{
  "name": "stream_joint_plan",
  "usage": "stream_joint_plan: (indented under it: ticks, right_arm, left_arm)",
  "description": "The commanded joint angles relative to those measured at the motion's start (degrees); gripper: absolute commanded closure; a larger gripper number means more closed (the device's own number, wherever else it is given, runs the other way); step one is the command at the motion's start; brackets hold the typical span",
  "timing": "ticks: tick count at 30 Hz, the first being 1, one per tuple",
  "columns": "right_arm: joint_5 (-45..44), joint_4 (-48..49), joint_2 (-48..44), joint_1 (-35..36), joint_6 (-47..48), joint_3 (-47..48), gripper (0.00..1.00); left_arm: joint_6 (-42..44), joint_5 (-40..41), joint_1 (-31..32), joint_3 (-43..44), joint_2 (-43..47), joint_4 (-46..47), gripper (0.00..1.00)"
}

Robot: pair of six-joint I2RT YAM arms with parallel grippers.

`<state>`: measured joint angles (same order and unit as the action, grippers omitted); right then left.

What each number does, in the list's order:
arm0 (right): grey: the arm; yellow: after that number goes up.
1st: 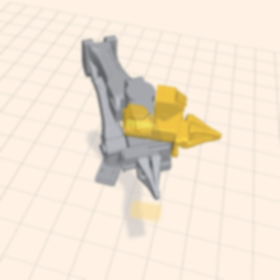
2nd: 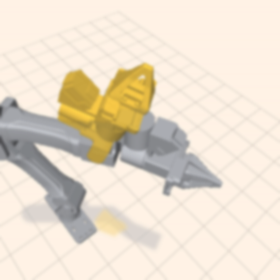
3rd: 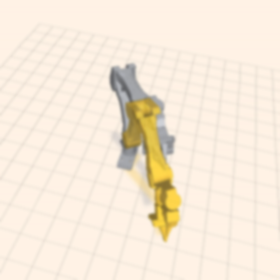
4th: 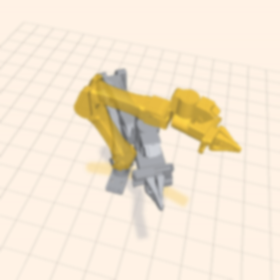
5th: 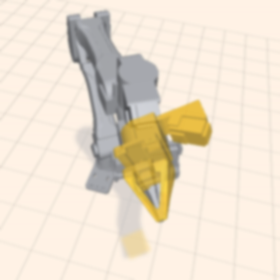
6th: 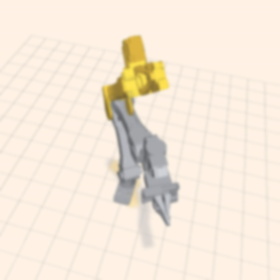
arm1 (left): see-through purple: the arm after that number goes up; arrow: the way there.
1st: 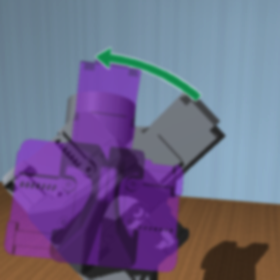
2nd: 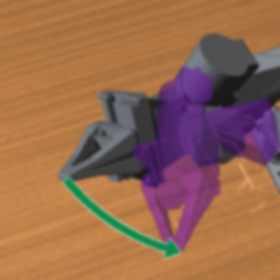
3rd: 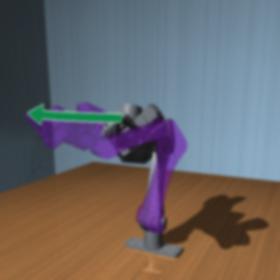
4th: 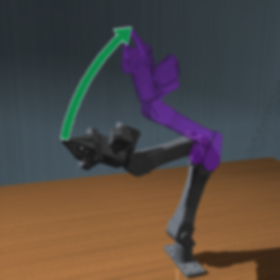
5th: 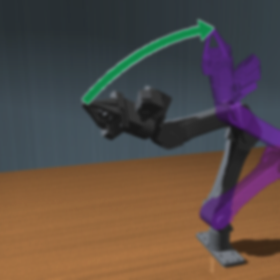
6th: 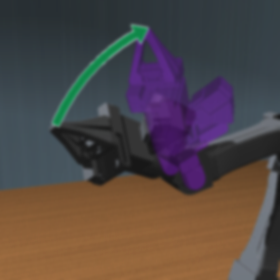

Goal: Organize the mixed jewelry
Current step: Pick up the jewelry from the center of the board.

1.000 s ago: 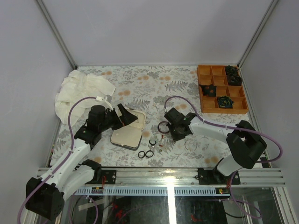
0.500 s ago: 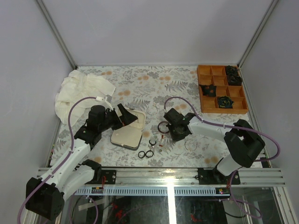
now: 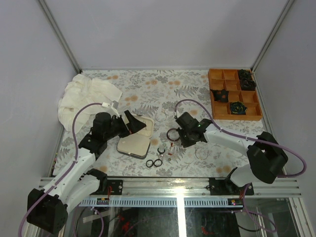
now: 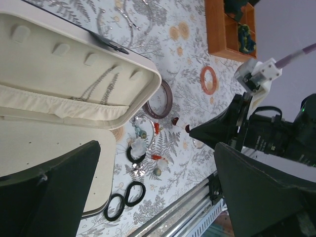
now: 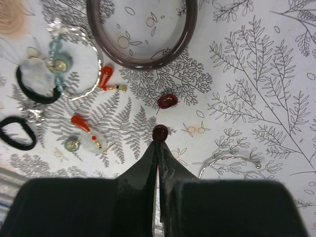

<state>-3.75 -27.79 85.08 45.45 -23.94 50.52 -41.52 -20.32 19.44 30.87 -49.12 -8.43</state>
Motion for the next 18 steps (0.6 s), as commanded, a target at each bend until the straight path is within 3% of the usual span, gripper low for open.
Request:
stream_joint_plan:
  ticks: [1,6,12,18]
  right_arm:
    - [5.4,1.8,-4.2,-2.1,0.7,1.2,1.0]
    - [16.5,4.4,-8.9,-6.1,-0.8,0.7,1.0]
    - [31.9,10.4,-14.4,-12.8,-6.1,-1.4,1.0]
    - [47.0,25.8,-19.1,-16.6,-18.1,-6.5,1.0]
  left_arm:
    - [-1.7,-6.6,-0.4,-2.8,1.9,9.6,0.0]
    - [-4.9,-10.2,-0.4,-6.5,3.9,18.2,0.0]
    - [-16.4,-16.2,-0.4,-13.8,4.7,37.8,0.0]
    - [-28.4,-20.3,-0.3,-18.5,2.7,61.3,0.04]
